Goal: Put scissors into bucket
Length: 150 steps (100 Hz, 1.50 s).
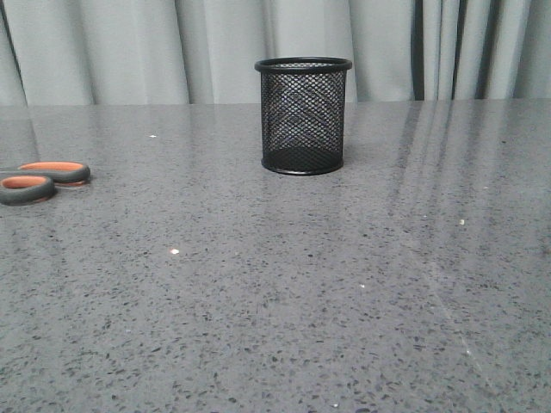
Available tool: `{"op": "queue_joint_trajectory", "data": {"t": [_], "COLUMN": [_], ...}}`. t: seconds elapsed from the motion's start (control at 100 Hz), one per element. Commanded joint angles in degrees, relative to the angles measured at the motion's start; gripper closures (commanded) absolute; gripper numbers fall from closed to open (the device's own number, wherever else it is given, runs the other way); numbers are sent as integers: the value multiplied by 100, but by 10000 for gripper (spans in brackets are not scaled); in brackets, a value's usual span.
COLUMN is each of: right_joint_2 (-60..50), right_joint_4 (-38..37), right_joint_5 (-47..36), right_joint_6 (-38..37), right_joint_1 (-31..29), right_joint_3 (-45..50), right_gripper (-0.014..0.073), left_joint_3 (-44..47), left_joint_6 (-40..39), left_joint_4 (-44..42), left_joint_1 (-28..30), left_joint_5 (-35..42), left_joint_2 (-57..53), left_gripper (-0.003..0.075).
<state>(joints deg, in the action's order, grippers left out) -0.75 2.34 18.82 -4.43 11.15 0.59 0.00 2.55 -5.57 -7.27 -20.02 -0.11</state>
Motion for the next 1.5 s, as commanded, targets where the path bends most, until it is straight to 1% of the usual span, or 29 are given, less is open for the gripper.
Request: {"op": "queue_joint_trajectory", "data": {"t": [0.0,0.42,0.57,0.69,0.86,0.91,1.03,1.06,1.189,1.489], "right_joint_2": [-113,-113,-113,-113,-113,-113,-113,-113,-113,-113], "right_joint_4": [-88,-112,-410,-410,-410,-345,276,325,337,542], "right_joint_5": [-255,-303,-806,-1246,-1521,-1697,-2215,-2271,-2271,-2563], "right_joint_6": [25,25,25,25,25,25,25,25,25,25], "right_joint_1": [-24,-24,-24,-24,-24,-24,-24,-24,-24,-24], "right_joint_3": [48,48,48,48,48,48,48,48,48,48], "right_gripper": [641,641,641,641,641,641,641,641,641,641], "left_joint_3": [224,224,224,224,224,224,224,224,224,224], "left_joint_6": [-18,-18,-18,-18,-18,-18,-18,-18,-18,-18], "left_joint_4": [61,61,61,61,61,61,61,61,61,61], "left_joint_1": [13,13,13,13,13,13,13,13,13,13], "left_joint_5": [174,174,174,174,174,174,174,174,174,174], "left_joint_2": [-158,-158,-158,-158,-158,-158,-158,-158,-158,-158], "left_gripper": [740,739,739,739,739,739,739,740,739,739]}}
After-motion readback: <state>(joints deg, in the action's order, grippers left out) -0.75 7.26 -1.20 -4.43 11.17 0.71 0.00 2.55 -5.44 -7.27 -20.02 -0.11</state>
